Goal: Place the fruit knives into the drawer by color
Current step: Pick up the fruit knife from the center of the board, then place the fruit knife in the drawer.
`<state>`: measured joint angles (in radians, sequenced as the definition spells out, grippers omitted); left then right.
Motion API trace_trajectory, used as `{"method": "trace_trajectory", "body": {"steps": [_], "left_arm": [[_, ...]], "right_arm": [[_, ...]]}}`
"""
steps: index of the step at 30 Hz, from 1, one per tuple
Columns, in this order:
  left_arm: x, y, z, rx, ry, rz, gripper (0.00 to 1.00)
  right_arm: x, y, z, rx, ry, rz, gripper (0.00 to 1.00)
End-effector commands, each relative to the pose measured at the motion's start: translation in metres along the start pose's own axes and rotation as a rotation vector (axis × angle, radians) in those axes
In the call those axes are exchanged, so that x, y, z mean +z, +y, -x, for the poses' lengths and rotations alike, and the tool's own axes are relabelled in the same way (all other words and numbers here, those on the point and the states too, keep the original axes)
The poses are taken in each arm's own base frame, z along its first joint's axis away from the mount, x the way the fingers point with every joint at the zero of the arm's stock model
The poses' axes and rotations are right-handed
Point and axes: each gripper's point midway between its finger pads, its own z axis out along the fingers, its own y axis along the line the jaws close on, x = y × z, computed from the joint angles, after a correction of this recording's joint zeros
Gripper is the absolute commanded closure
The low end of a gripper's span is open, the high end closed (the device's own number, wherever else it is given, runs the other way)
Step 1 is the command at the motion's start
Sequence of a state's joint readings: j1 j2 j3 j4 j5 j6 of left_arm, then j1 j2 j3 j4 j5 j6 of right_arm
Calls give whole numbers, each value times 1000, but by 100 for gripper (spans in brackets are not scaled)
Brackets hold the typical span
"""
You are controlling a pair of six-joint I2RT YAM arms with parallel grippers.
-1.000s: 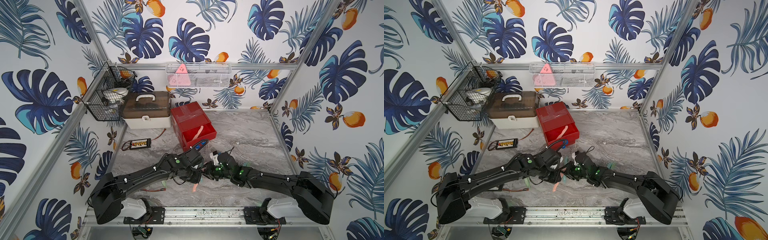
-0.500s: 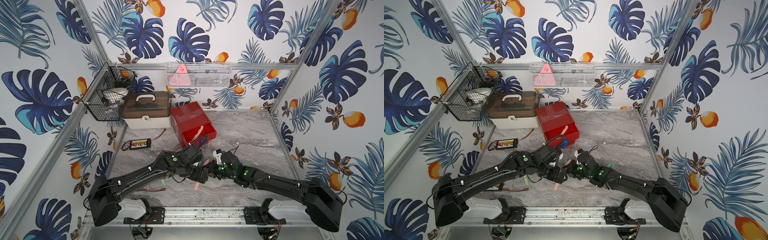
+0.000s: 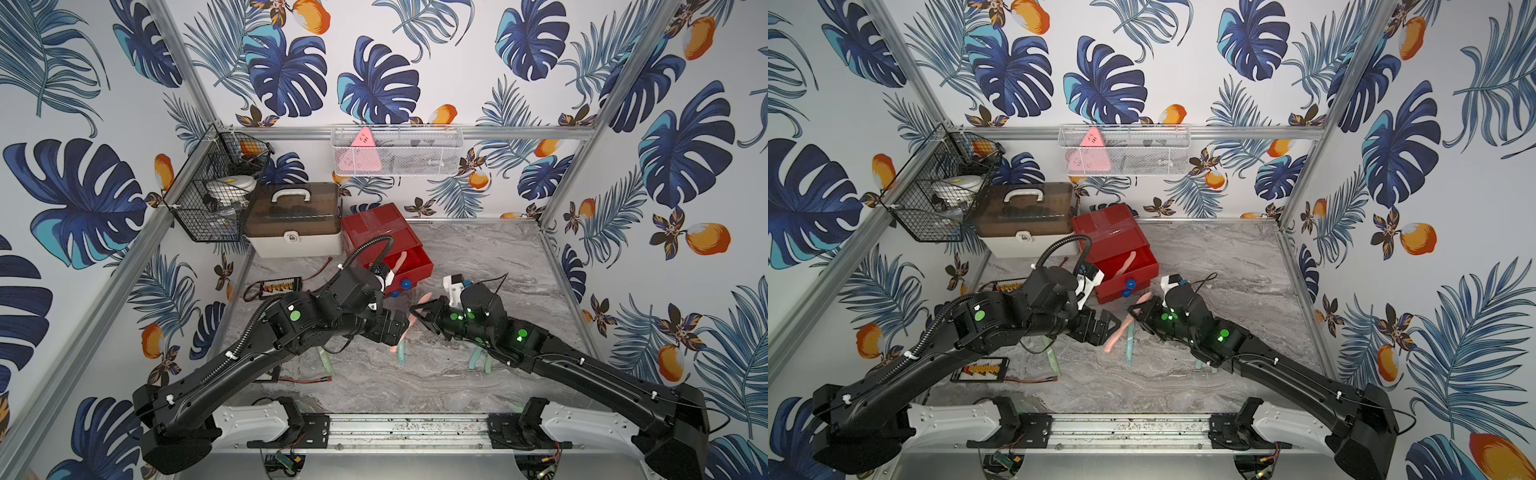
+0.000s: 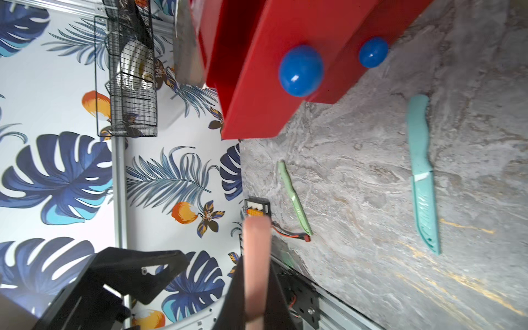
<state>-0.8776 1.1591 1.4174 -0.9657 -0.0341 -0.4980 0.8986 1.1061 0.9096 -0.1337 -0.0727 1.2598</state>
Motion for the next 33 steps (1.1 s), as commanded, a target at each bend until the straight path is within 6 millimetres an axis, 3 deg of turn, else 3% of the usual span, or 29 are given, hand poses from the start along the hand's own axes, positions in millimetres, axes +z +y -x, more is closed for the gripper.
{"method": "trace_trajectory", "body": {"steps": [1,6,9,12,20,25,28,30,33], "left_arm": [[-18,17,18,56,-57,104,1],[-45,35,57,31,-174,167,1],[-59,49,76,-12,-235,199,1],[-62,47,89,-17,-256,179,1],[-60,44,93,-14,-258,155,1],[-58,47,88,-13,-241,157,1],[-56,48,86,-12,-238,150,1],[-55,50,86,-13,-233,153,1],[-53,51,87,-9,-229,152,1]], "right_arm": [[0,17,17,-12,-55,-30,100],[14,51,49,59,-122,13,100],[26,57,67,126,-163,14,100],[39,58,83,199,-197,16,100],[55,57,116,252,-272,22,100],[63,45,131,268,-289,6,100],[74,42,134,266,-264,3,93],[81,40,133,275,-247,8,80],[88,40,132,281,-230,15,75]]}}
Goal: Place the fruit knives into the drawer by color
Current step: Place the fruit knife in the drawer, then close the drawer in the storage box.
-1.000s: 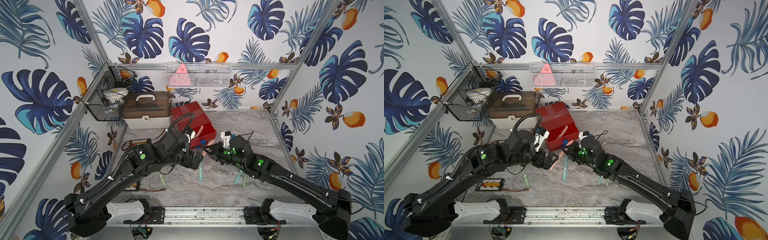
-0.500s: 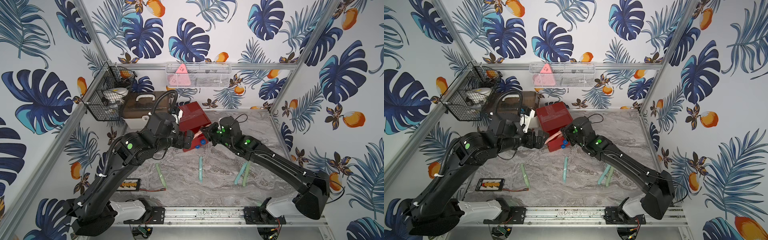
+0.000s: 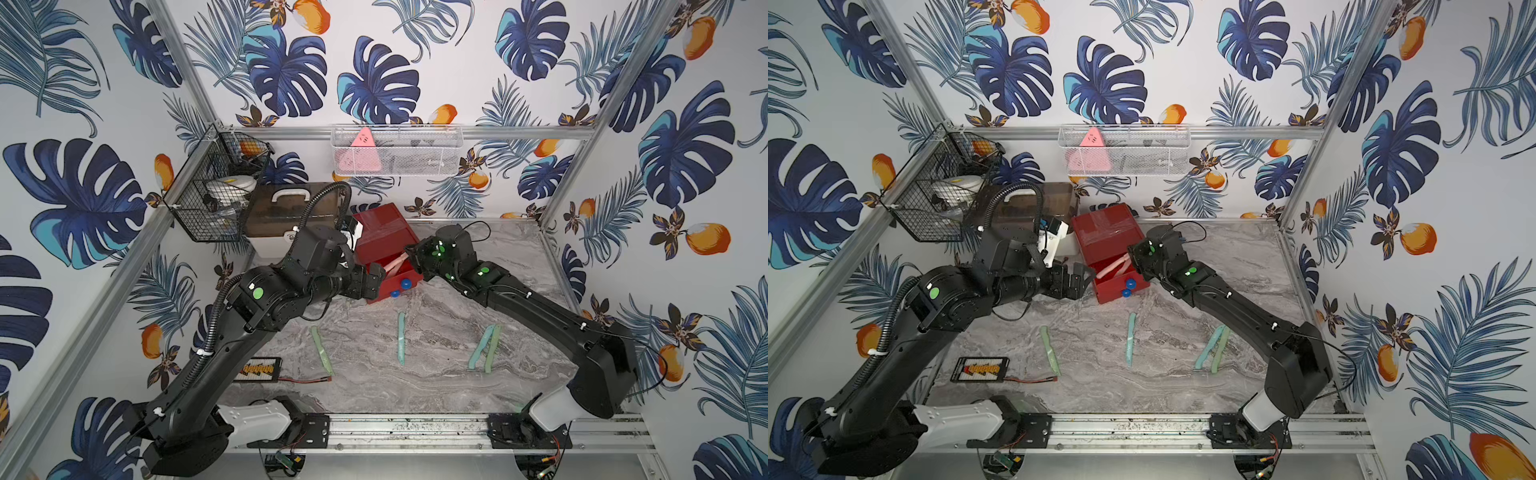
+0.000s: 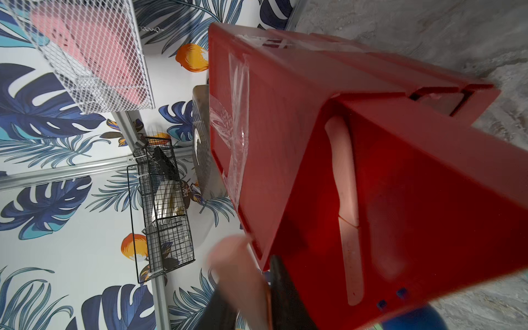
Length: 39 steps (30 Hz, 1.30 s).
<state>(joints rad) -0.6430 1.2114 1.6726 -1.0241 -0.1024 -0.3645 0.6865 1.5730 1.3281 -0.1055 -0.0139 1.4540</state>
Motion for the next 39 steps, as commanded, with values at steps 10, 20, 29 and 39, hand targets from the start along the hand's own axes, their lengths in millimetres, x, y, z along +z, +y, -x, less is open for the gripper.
{"method": "trace_trajectory", "body": {"steps": [10,20,29,39], "left_arm": [[11,-4,13,12,-4,-33,1],[28,-12,25,-17,-14,-60,1],[92,1,52,-111,28,10,7],[192,60,77,-308,58,11,100]], "right_arm": [[-11,31,9,-29,-11,97,52],[-37,25,23,-58,-43,89,50],[-61,-29,17,-86,-29,10,98],[-46,-69,21,-68,4,-30,100]]}}
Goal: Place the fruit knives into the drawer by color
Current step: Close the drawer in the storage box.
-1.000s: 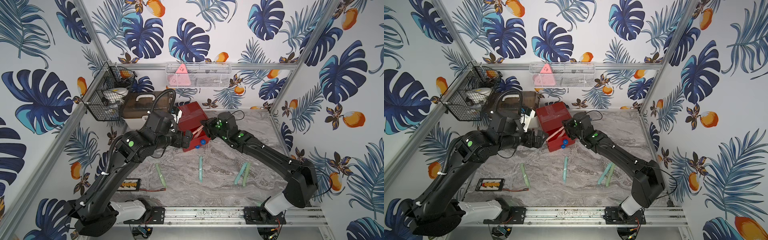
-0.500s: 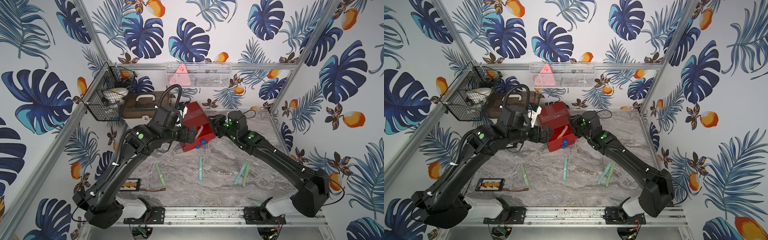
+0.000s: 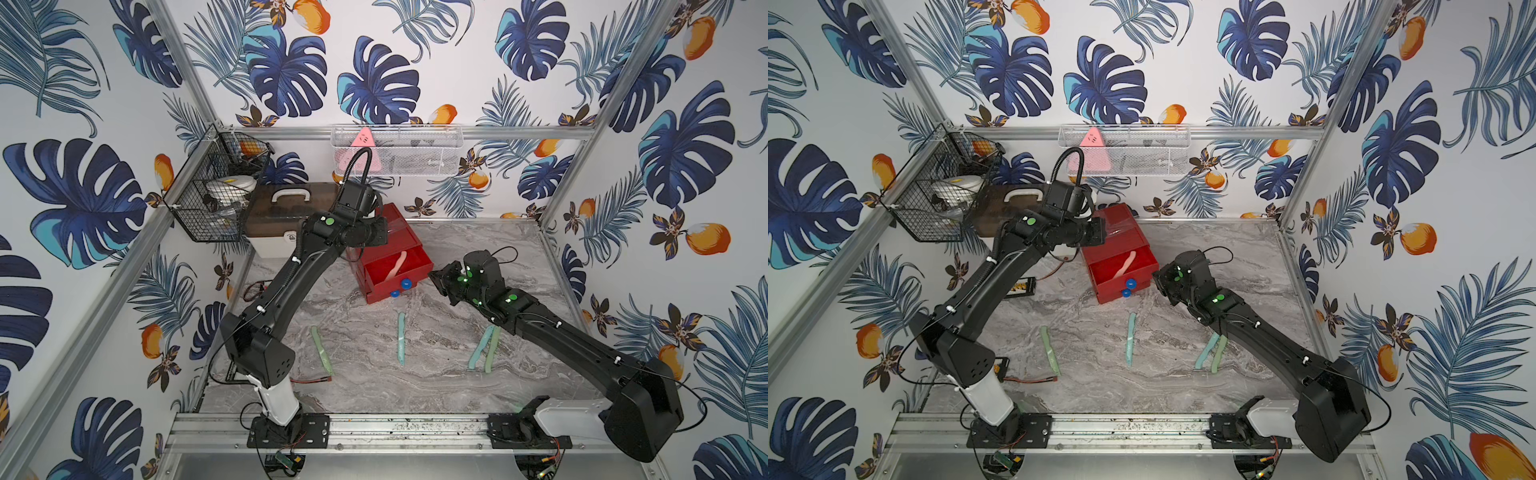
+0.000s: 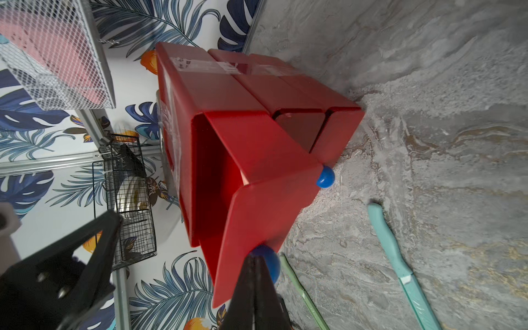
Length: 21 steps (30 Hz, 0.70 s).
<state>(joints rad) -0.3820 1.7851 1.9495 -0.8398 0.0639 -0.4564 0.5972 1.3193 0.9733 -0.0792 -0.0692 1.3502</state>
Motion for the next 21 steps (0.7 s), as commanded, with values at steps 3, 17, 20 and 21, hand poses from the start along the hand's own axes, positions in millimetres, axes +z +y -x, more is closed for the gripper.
{"method": "trace_trajectory", "body": {"steps": [3,17,20,21], "left_arm": [[36,4,18,-82,4,-77,100],[104,48,-35,-133,190,-7,100],[105,51,-44,-135,205,-4,100],[105,52,-47,-133,210,-1,100]], "right_arm": [[11,6,-1,-8,26,36,100],[66,17,-1,-2,76,55,100],[79,22,-1,-4,86,65,100],[83,27,-2,-6,90,73,100]]}}
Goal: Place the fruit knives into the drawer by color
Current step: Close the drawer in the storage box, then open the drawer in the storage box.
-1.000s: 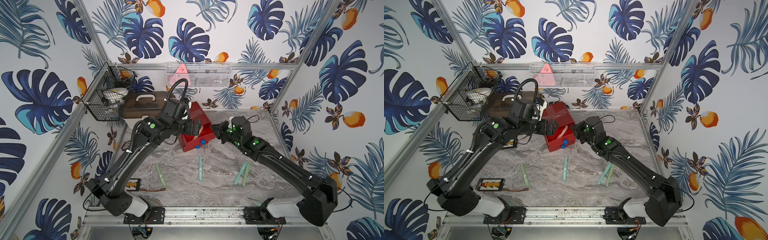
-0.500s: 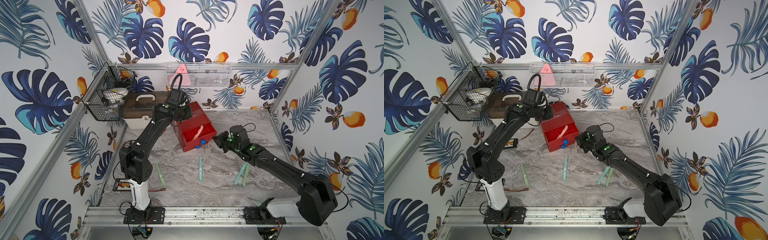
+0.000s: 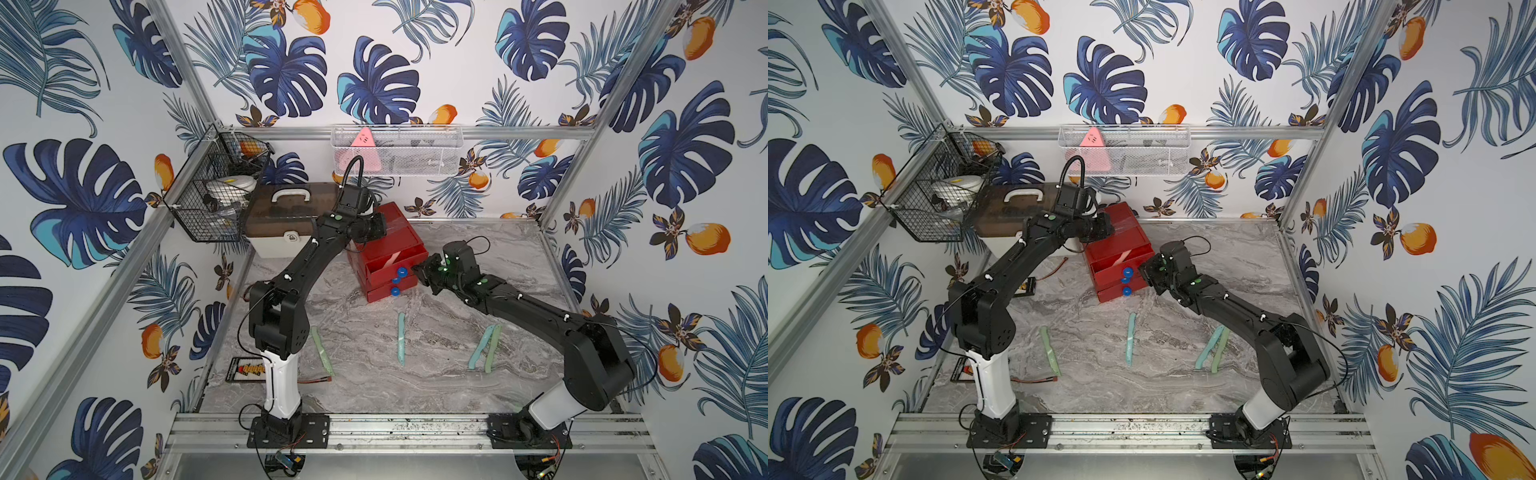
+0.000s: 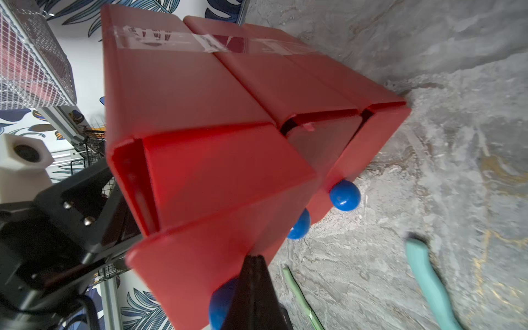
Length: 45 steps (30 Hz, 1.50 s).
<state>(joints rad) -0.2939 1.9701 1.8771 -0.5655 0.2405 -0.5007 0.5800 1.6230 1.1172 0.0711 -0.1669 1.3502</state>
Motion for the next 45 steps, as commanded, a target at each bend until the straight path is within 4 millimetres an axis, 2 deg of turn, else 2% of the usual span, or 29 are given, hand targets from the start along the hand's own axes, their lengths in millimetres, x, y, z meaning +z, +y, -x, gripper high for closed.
{"method": "trace_trajectory", "body": {"steps": [1,8,12,14,16,17,18,20,24,28,33,38,42,45], "left_arm": [[8,35,-51,-41,178,122,100],[2,41,-61,-31,193,137,100],[0,42,-64,-33,194,140,100],[-1,42,-64,-32,192,141,100],[-2,42,-64,-30,189,141,100],[-3,42,-64,-28,189,142,100],[-4,42,-63,-26,187,142,100],[-6,42,-63,-22,184,145,100],[-7,41,-63,-21,183,141,100],[-6,40,-65,-25,190,131,100],[-9,44,-70,-18,196,141,100],[-7,47,-75,-20,204,147,100],[-5,48,-76,-25,206,147,100],[-5,48,-77,-23,207,147,100]], "right_arm": [[10,27,2,-19,10,79,100],[32,35,2,-16,34,103,100],[20,26,-5,-12,30,101,100],[13,10,-16,-15,27,92,100],[8,1,-26,-18,33,131,44],[7,-3,-29,-10,40,156,32],[9,-9,-32,9,49,184,25],[11,-14,-36,57,58,285,19],[24,-15,-38,143,89,449,20],[38,-12,-41,166,119,510,24],[43,-11,-43,171,126,519,29],[47,-13,-43,172,131,513,41],[50,-13,-41,171,126,510,57],[50,-15,-36,174,120,504,58]]}}
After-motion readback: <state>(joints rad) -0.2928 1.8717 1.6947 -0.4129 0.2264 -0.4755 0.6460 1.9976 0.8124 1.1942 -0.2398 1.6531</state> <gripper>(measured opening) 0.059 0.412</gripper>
